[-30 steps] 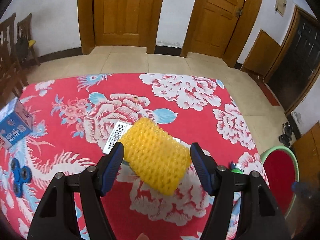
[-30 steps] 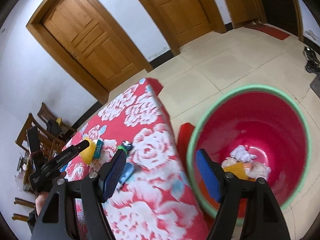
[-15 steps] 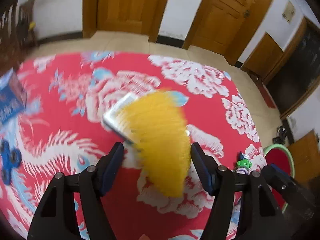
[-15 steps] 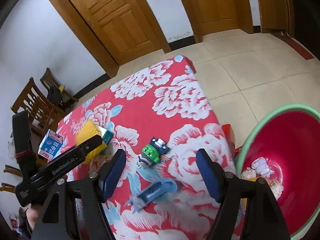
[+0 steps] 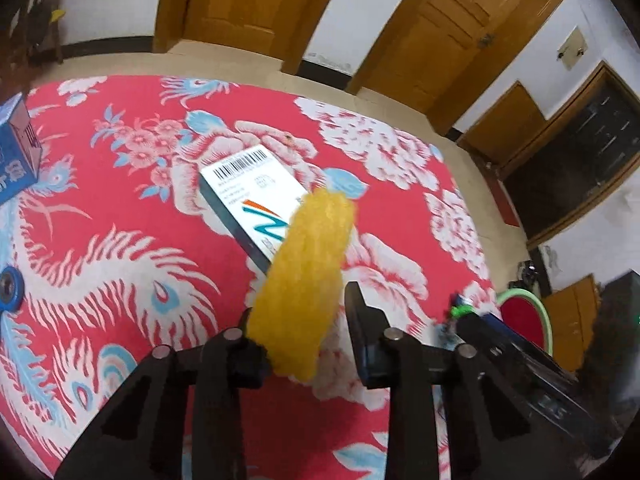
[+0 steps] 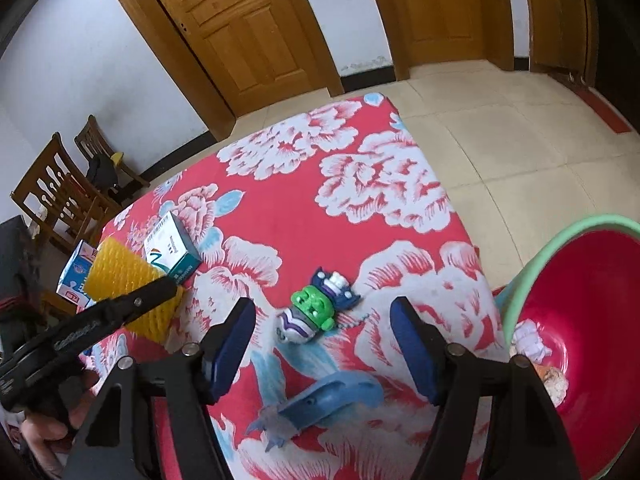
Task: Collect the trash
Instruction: 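Grasp the yellow foam net with the left tool while the right tool grasps the green toy figure, then carry the foam net and green toy toward the red bin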
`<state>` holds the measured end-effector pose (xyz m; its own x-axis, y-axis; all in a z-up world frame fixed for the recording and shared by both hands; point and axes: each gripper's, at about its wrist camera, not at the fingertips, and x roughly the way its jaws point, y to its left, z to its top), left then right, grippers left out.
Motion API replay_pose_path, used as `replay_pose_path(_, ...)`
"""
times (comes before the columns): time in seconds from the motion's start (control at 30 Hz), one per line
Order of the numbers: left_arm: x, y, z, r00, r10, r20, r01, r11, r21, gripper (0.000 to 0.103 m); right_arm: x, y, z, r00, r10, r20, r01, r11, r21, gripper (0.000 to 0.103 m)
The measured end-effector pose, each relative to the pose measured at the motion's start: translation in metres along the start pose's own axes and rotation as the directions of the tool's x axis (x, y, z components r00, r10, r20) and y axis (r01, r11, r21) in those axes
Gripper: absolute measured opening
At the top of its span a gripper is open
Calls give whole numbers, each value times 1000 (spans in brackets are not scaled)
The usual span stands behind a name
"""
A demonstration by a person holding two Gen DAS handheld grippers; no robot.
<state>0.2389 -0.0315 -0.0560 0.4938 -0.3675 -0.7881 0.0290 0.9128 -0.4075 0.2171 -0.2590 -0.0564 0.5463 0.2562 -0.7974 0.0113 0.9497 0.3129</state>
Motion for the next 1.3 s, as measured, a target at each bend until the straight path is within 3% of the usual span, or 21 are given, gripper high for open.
replay_pose_path(0.17, -4, -2, -8, 999, -11, -30, 12, 1000, 26, 30, 4, 9, -2, 1000, -6, 9, 6, 999, -32, 57)
replay_pose_path(0.2, -4, -3, -10, 999, -4, -33, 5, 999, 40, 30, 5, 11, -2, 1000, -12, 10, 12, 999, -46, 48)
replay_pose_path(0.27, -3, -2, -13, 999, -1, -43, 4, 999, 48, 30, 6, 12, -2, 1000, -1, 10, 2, 999, -53, 43)
replay_pose_path(0.33, -3, -2, -15, 999, -4, -37, 6, 999, 49, 29, 8, 12, -2, 1000, 23, -1, -23, 999, -48, 28)
replay_pose_path(0.63, -7, -6, -18, 999, -29, -26, 31, 995, 97, 11, 4, 10, -5, 999, 41, 24, -40, 998, -46, 27)
replay_pose_path(1.0, -31, -16, -26, 1000, -30, 8, 29, 992, 124, 9, -27, 3, -10, 995, 57, 88, -55, 998, -21, 27)
replay_pose_path(1.3, -51, -53, -43, 1000, -26, 11, 22, 974, 226, 9, -70, -14, -24, 988, 43, 150, -48, 999, 26, 27)
